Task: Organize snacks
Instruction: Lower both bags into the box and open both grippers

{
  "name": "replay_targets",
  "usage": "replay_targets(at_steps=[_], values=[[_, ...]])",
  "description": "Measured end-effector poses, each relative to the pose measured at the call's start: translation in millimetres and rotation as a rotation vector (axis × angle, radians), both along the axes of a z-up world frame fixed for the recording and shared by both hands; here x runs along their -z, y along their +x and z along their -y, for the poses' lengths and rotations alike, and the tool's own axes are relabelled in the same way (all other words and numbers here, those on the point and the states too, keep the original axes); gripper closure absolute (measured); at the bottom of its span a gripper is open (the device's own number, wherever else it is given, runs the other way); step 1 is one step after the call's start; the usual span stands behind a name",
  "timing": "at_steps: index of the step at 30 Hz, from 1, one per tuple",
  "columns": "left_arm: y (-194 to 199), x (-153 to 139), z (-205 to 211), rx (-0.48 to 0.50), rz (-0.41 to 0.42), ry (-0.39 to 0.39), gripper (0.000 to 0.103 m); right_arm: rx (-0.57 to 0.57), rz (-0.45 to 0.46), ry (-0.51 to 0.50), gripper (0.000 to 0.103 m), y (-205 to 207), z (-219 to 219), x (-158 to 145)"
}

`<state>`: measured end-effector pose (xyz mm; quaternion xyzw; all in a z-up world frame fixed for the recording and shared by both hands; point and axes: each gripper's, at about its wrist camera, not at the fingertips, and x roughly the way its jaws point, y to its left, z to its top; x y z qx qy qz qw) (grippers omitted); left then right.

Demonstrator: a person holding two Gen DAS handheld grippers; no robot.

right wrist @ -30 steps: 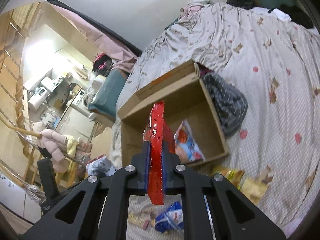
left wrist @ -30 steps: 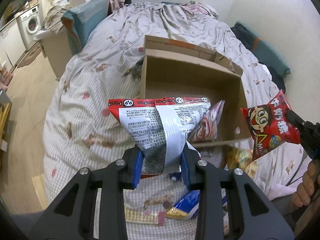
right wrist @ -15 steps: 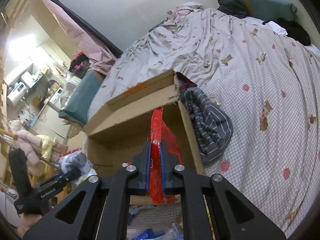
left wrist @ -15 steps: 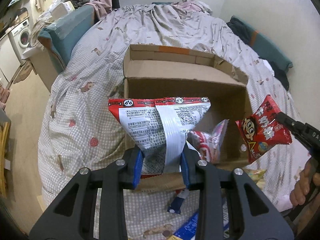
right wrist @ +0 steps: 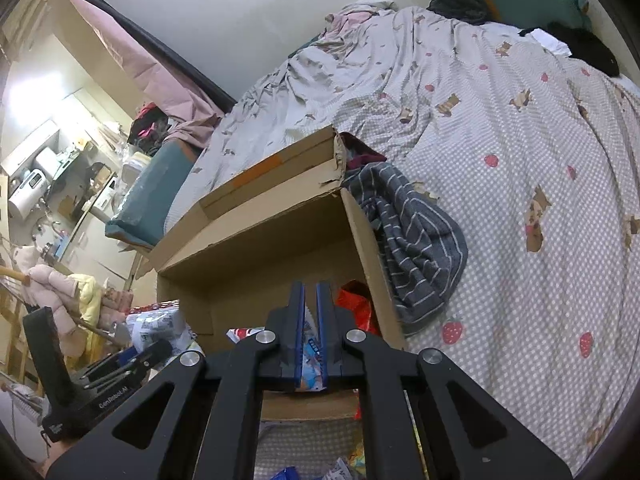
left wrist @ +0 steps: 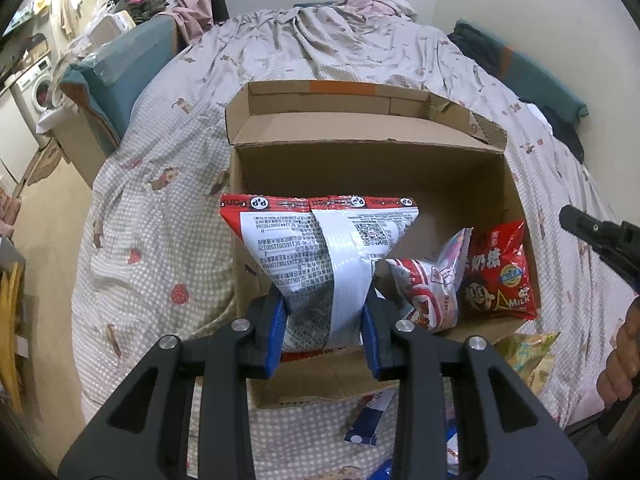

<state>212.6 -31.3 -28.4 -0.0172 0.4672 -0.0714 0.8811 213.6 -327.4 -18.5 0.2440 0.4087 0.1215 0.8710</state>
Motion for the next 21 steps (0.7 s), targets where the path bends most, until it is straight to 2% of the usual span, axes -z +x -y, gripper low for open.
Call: replay_targets(at_steps=[1, 2, 9, 10, 12, 13, 14, 19, 20, 21], values=[[0, 0, -1, -0.002, 0.000, -0.008, 0.074, -0.006, -0.003, 0.009, 0.097, 1, 0, 1], [0, 0, -1, -0.003, -0.001, -0.015, 0.074, -0.007, -0.003, 0.019, 0.091, 0, 0, 1], [2, 5, -3, -0.004, -0.033, -0.059, 0.074, -0.013, -0.042, 0.030, 0.088, 3, -5, 7], [3, 6, -4, -0.006, -0.040, -0.064, 0.074, -0.013, -0.052, 0.033, 0.081, 4, -5, 9], [2, 6, -4, -0.007, -0.042, -0.067, 0.073, -0.012, -0.067, 0.036, 0.059, 4, -6, 12], [2, 5, -4, -0.006, -0.042, -0.068, 0.073, -0.012, -0.064, 0.044, 0.037, 4, -7, 13], [1, 5, -4, -0.005, -0.042, -0.072, 0.073, -0.013, -0.058, 0.050, 0.025, 3, -7, 14], [0, 4, -2, -0.005, -0.040, -0.055, 0.072, -0.046, -0.079, 0.021, 0.022, 4, -18, 19], [0, 4, -2, -0.012, -0.038, -0.048, 0.064, -0.052, -0.081, 0.019, 0.022, 4, -19, 19], [0, 4, -2, -0.020, -0.034, -0.035, 0.050, -0.059, -0.083, 0.013, 0.022, 4, -21, 20]])
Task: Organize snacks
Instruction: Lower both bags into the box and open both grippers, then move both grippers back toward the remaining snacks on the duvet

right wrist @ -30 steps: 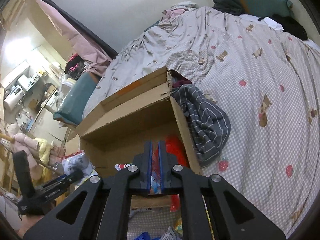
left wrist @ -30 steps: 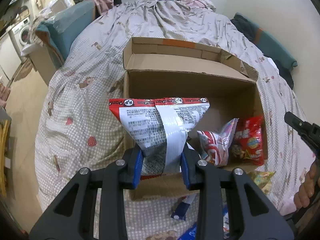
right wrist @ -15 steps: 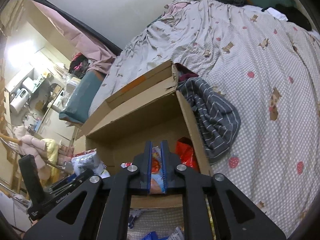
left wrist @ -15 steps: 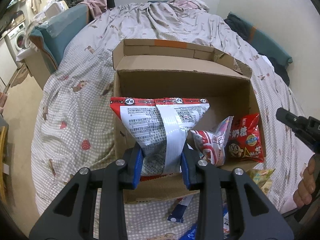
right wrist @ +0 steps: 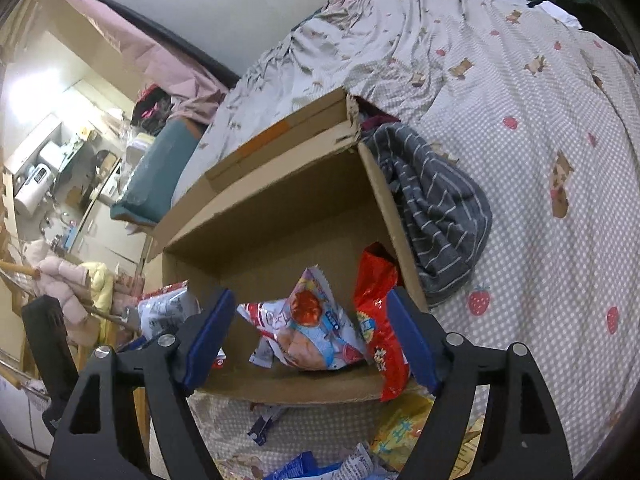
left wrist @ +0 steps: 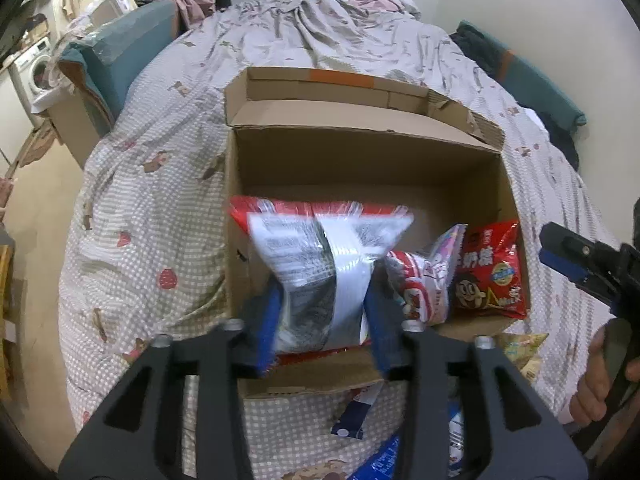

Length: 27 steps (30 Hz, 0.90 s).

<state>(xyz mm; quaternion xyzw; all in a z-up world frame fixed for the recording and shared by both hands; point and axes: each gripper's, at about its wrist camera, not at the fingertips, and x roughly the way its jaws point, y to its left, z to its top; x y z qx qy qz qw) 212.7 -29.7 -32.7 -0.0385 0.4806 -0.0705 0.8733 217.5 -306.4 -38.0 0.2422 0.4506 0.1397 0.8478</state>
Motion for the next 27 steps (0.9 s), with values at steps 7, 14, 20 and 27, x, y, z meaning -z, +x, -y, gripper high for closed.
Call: replay_targets(at_steps=[7, 14, 20, 27], values=[[-4, -3, 1, -0.003, 0.030, 0.005, 0.029, -0.018, 0.009, -0.028, 0.022, -1, -5, -2], [-6, -2, 0, -0.002, 0.036, 0.007, 0.029, -0.018, 0.012, -0.032, 0.022, -1, -5, -3], [-16, -13, -5, -0.010, 0.079, 0.004, 0.029, -0.010, 0.014, -0.017, 0.022, -4, -3, -7], [-38, -26, -16, -0.021, 0.099, 0.013, 0.029, 0.004, 0.030, -0.016, 0.022, -27, -1, -17]])
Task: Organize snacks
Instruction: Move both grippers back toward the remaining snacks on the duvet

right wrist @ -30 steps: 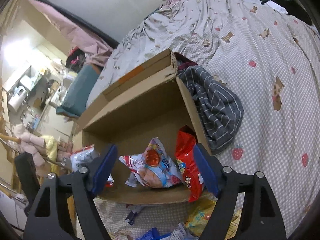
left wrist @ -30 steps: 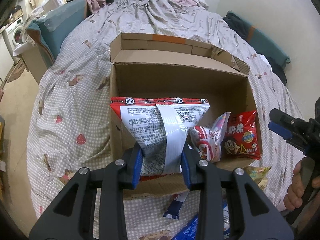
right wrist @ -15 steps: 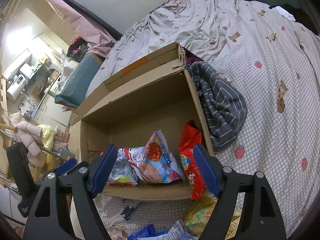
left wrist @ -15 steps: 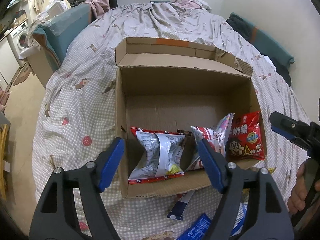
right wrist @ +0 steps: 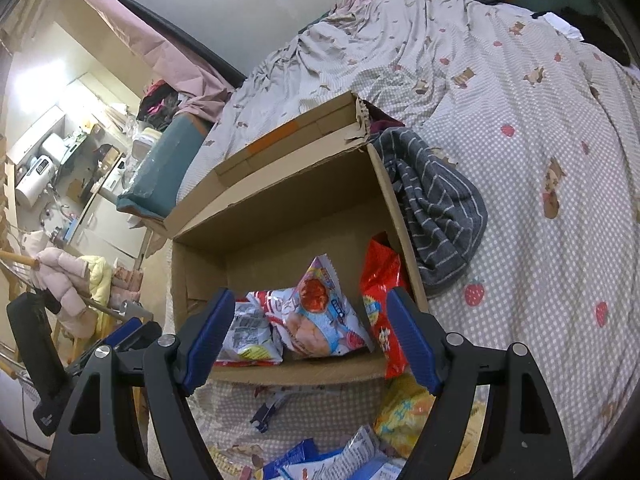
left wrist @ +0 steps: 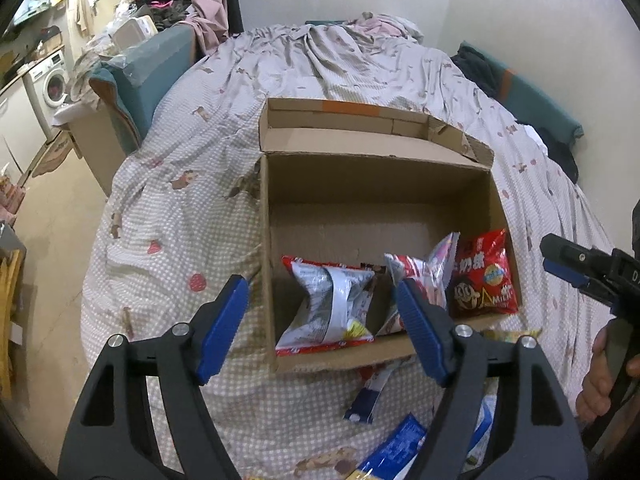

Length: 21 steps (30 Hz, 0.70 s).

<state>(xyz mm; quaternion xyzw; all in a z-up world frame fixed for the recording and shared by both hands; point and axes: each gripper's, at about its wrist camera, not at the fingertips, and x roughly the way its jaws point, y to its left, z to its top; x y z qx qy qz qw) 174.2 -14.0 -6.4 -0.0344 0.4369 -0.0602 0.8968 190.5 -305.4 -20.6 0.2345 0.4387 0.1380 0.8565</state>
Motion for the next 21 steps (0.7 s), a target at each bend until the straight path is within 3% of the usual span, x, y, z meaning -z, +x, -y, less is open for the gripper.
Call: replay_targets(at_steps=[12, 21], values=[[-47, 13, -21, -0.099, -0.069, 0.005, 0.029, -0.018, -0.010, 0.002, 0.022, -46, -7, -8], [-93, 60, -29, -0.164, -0.284, -0.065, 0.029, -0.054, -0.074, -0.014, 0.022, -77, -19, 8]])
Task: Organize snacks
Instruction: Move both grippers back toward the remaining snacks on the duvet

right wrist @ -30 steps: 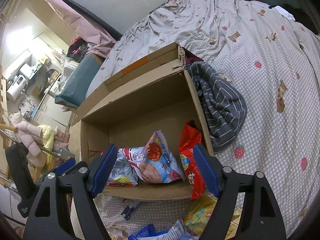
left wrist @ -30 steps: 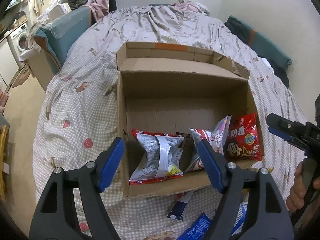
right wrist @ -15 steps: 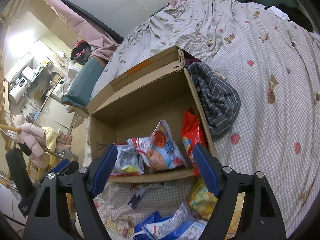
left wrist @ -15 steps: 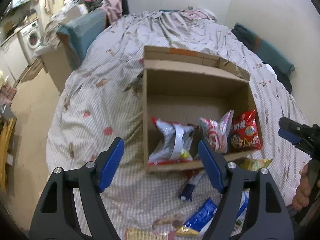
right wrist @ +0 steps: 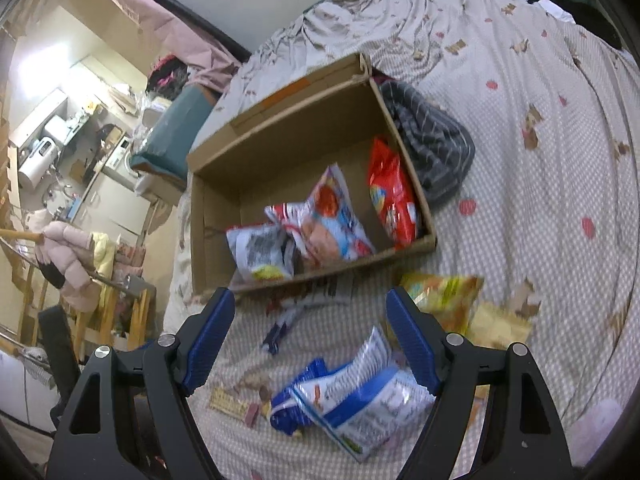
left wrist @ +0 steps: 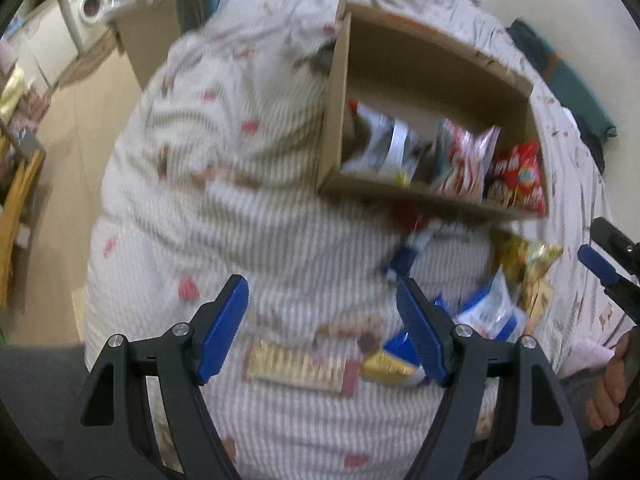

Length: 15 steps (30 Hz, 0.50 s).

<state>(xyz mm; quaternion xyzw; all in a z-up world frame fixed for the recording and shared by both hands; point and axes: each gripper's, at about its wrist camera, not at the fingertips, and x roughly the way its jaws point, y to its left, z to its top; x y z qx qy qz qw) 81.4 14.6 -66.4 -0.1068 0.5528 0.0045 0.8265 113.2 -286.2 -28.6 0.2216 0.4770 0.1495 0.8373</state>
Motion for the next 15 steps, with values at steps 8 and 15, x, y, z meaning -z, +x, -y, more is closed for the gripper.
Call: replay_targets(at_steps=[8, 15], values=[[-10, 41, -12, -0.093, -0.162, -0.087, 0.030, -0.003, -0.043, -0.016, 0.022, -16, -4, 12], [-10, 43, -20, -0.147, -0.155, -0.065, 0.037, 0.019, -0.060, -0.005, 0.022, -15, 2, 16]])
